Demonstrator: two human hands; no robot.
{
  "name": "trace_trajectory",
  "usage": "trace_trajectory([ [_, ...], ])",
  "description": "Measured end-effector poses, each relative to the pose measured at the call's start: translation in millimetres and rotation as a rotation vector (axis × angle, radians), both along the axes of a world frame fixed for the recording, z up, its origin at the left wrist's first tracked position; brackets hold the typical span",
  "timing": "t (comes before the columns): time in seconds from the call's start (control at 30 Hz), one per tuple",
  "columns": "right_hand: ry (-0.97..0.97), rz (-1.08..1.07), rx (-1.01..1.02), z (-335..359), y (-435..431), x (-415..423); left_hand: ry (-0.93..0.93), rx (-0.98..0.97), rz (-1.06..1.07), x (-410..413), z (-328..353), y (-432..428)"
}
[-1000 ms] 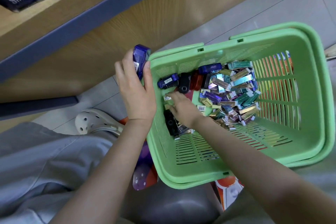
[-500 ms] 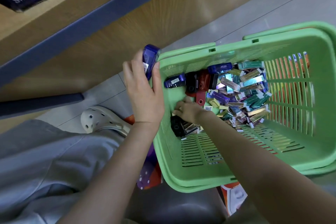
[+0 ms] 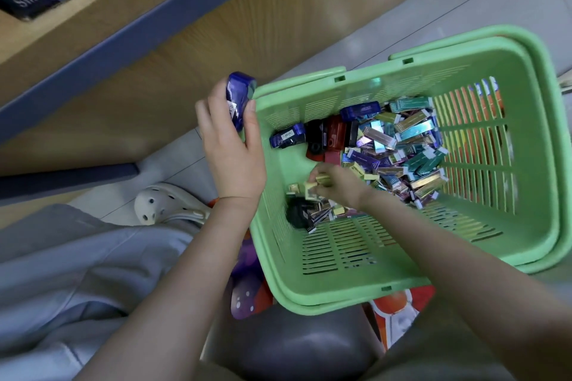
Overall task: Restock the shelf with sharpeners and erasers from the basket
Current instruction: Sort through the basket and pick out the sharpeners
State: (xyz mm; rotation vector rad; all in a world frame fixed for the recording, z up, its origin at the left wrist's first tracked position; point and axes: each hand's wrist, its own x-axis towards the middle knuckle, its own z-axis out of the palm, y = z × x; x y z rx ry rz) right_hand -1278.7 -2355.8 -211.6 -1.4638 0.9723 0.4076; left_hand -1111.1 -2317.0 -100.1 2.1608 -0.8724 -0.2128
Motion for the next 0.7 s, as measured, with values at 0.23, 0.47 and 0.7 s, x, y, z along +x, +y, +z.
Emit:
trace_trajectory([
  [0.23,0.484,0.661,-0.738,22.5,-41.5,-51.4,0.121,-0.045,0.043,1.3,1.2,1.4],
  [0.47,0.108,0.407,-0.213,10.3,16.5,4.0,0.378,-0.167,0.235,-21.2,14.6,37.6],
  [0.7,0.179,0.502,-0.272,-12.9,40.7,24.6,0.478,-0.179,0.402,-38.0,5.6,60.4],
])
